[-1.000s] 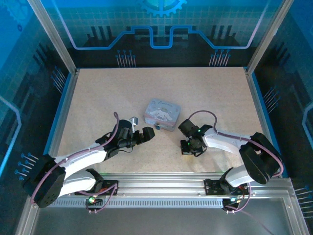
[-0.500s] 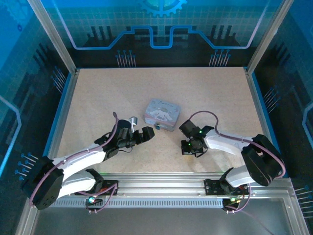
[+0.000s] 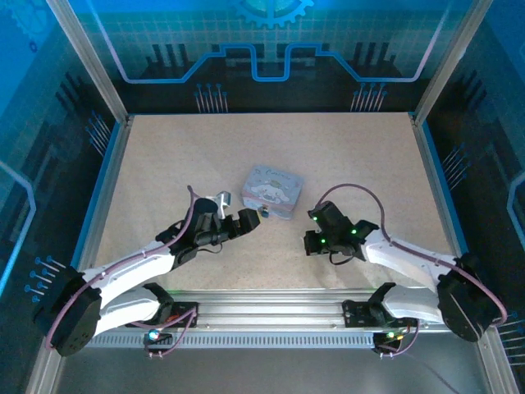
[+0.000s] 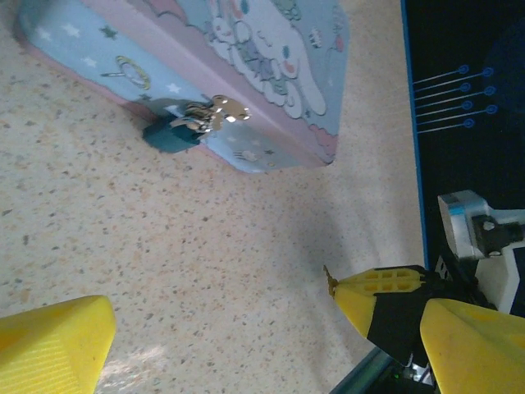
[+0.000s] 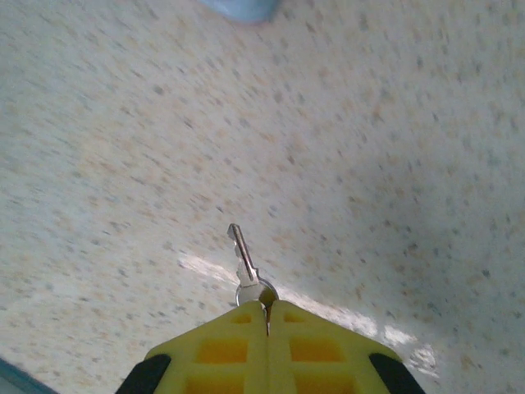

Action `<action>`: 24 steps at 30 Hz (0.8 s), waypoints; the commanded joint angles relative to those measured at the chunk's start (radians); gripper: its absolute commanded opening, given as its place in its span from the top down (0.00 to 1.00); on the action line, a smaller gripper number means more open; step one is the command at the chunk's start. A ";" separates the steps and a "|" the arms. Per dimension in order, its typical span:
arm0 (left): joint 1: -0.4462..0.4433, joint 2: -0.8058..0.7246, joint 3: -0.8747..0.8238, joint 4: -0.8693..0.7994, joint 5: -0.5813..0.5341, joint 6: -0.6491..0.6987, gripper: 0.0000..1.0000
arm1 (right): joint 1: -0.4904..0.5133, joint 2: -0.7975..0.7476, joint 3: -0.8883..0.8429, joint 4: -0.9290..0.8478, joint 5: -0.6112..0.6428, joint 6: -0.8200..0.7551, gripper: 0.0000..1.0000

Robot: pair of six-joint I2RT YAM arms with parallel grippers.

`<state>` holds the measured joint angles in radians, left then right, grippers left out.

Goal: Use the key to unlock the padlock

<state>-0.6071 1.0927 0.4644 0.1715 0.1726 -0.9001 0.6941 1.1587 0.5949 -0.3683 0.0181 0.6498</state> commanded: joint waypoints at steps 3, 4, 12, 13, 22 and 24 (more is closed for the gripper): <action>-0.017 0.029 0.044 0.109 0.071 -0.062 0.06 | 0.015 -0.104 -0.044 0.211 -0.021 -0.015 1.00; -0.022 0.036 0.053 0.121 0.076 -0.070 0.08 | 0.015 -0.118 -0.051 0.251 -0.030 -0.011 1.00; -0.072 0.090 0.135 0.162 0.089 -0.092 0.15 | 0.035 -0.165 -0.062 0.448 -0.070 0.020 1.00; -0.079 0.098 0.146 0.164 0.089 -0.088 0.17 | 0.038 -0.165 -0.061 0.456 -0.072 0.022 1.00; -0.115 0.166 0.186 0.203 0.097 -0.092 0.32 | 0.083 -0.151 -0.054 0.502 -0.073 0.028 1.00; -0.115 0.171 0.188 0.208 0.094 -0.091 0.34 | 0.088 -0.147 -0.050 0.504 -0.079 0.028 1.00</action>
<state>-0.7158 1.2522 0.6201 0.3435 0.2516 -0.9958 0.7631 1.0080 0.5400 0.0948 -0.0479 0.6666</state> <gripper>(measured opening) 0.660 0.057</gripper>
